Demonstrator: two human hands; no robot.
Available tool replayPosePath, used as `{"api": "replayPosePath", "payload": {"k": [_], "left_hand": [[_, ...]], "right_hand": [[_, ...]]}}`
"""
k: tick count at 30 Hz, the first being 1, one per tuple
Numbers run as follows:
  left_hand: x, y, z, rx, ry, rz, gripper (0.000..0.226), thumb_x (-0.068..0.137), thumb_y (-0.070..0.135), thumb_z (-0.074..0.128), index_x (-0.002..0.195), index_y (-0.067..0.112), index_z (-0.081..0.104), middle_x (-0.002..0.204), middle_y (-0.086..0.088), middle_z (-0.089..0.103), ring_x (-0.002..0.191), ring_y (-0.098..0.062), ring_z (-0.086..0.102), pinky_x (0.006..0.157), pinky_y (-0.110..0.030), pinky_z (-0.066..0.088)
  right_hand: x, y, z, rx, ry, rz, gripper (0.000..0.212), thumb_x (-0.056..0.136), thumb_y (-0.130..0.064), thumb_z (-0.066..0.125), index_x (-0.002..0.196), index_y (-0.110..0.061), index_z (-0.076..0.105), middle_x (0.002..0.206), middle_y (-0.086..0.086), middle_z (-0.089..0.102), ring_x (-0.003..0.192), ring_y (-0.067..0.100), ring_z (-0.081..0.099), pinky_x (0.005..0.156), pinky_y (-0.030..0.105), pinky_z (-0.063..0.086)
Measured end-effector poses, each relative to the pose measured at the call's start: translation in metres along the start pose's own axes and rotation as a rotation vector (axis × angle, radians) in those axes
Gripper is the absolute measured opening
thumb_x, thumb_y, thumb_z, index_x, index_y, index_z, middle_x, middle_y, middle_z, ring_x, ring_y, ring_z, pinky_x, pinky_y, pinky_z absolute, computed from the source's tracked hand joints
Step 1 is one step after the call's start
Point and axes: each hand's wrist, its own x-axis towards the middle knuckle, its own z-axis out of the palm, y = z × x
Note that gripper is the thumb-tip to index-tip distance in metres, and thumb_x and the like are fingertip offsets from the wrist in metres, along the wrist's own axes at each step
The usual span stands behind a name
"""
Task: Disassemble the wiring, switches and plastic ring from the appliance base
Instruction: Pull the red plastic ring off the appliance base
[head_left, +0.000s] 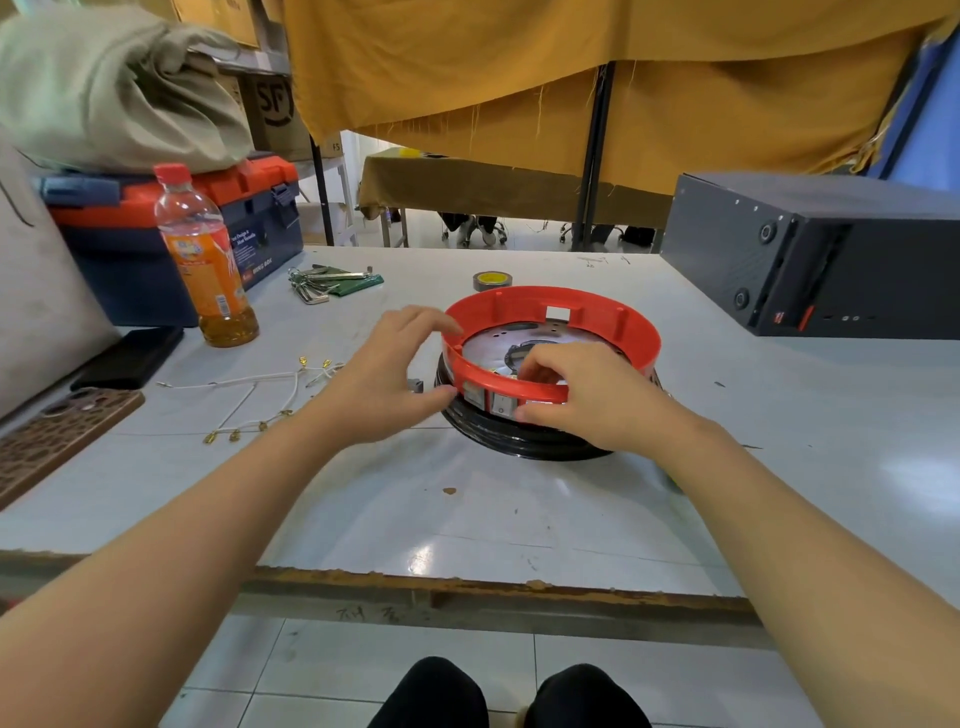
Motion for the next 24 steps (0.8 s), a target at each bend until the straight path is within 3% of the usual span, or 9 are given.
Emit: {"api": "replayPosePath", "payload": {"k": [4, 8, 15, 24], "left_hand": [[0.013, 0.024, 0.004, 0.055, -0.146, 0.125, 0.043, 0.08, 0.024, 0.071, 0.122, 0.022, 0.059, 0.119, 0.013, 0.053, 0.115, -0.003, 0.039, 0.097, -0.017, 0.028], [0.019, 0.031, 0.014, 0.015, -0.194, 0.07, 0.031, 0.083, 0.016, 0.068, 0.114, 0.02, 0.065, 0.103, 0.005, 0.065, 0.095, -0.013, 0.055, 0.08, -0.017, 0.037], [0.022, 0.035, 0.017, -0.076, -0.225, 0.048, 0.023, 0.08, 0.017, 0.072, 0.1, 0.025, 0.065, 0.095, 0.006, 0.066, 0.089, -0.014, 0.057, 0.076, -0.027, 0.045], [0.023, 0.036, 0.018, -0.206, -0.302, -0.012, 0.023, 0.077, 0.021, 0.075, 0.095, 0.026, 0.062, 0.097, 0.013, 0.062, 0.087, -0.003, 0.055, 0.073, -0.018, 0.041]], "right_hand": [[0.004, -0.004, 0.005, -0.072, 0.022, 0.0, 0.024, 0.085, -0.026, 0.064, 0.108, -0.018, 0.061, 0.1, 0.0, 0.064, 0.087, 0.019, 0.056, 0.076, 0.036, 0.048], [-0.001, 0.002, 0.002, -0.027, 0.013, 0.013, 0.025, 0.085, -0.016, 0.062, 0.109, -0.019, 0.063, 0.101, 0.001, 0.067, 0.087, 0.019, 0.058, 0.079, 0.039, 0.049], [-0.006, 0.006, -0.009, -0.007, -0.072, 0.014, 0.021, 0.085, -0.022, 0.063, 0.106, -0.021, 0.062, 0.101, -0.001, 0.066, 0.089, 0.017, 0.057, 0.081, 0.04, 0.048], [-0.007, 0.002, -0.013, 0.007, -0.17, 0.019, 0.02, 0.086, -0.034, 0.063, 0.102, -0.022, 0.064, 0.094, -0.002, 0.066, 0.086, 0.019, 0.059, 0.078, 0.043, 0.049]]}}
